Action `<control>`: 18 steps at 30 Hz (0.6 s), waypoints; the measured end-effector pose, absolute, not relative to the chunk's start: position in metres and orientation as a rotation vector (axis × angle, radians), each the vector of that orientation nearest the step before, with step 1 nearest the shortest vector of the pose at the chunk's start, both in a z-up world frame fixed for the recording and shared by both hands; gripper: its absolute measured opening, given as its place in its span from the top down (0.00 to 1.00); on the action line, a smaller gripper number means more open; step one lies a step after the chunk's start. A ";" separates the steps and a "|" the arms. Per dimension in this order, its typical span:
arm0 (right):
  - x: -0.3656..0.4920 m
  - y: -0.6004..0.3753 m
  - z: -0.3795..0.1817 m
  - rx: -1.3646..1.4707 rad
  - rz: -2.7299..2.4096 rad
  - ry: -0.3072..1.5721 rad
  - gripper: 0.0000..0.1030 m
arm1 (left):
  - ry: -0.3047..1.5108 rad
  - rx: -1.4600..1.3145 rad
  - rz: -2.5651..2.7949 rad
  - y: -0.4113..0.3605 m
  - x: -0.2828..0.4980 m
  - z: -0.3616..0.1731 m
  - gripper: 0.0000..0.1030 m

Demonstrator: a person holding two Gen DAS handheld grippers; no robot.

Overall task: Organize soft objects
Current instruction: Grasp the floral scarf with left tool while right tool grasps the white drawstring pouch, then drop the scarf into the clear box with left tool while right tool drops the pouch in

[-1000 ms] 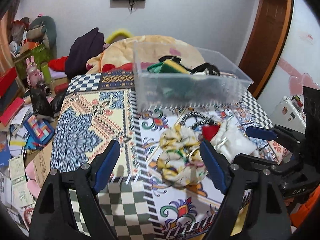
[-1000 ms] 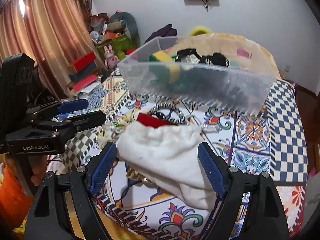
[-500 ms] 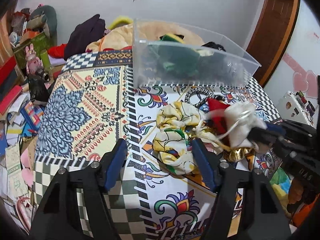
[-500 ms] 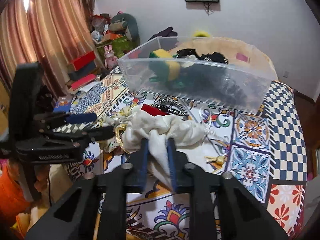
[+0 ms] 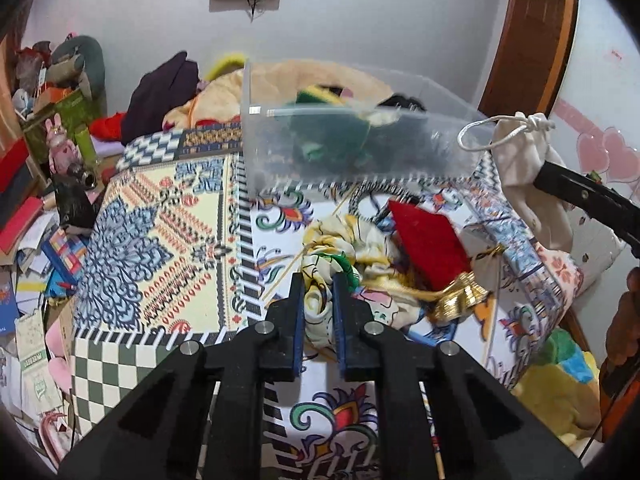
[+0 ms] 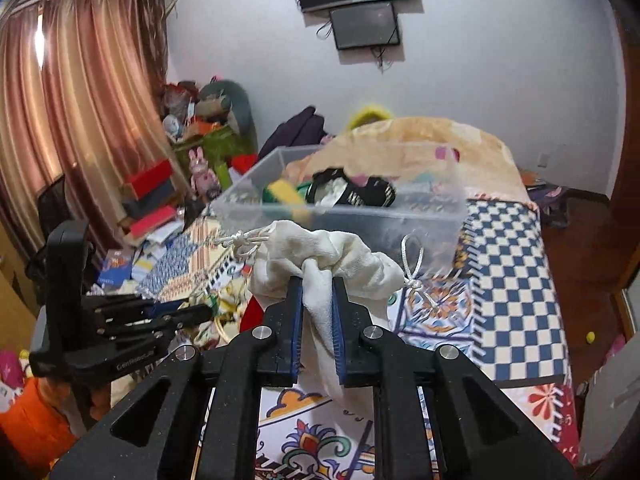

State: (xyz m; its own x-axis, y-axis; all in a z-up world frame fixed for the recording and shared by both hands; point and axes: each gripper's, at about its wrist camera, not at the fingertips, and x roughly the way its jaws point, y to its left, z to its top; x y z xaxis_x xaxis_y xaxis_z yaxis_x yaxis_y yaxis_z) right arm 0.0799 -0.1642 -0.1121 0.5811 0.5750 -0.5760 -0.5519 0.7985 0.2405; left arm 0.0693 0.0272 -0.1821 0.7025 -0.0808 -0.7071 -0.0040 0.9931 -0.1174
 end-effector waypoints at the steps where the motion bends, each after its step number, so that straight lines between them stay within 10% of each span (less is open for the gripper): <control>1: 0.080 -0.167 -0.110 0.040 0.650 0.678 0.89 | 0.783 -0.113 -0.042 0.028 0.069 -0.179 0.90; 18: 0.094 -0.189 -0.072 0.088 0.573 0.547 0.89 | 0.516 -0.097 -0.056 0.027 0.074 -0.081 0.90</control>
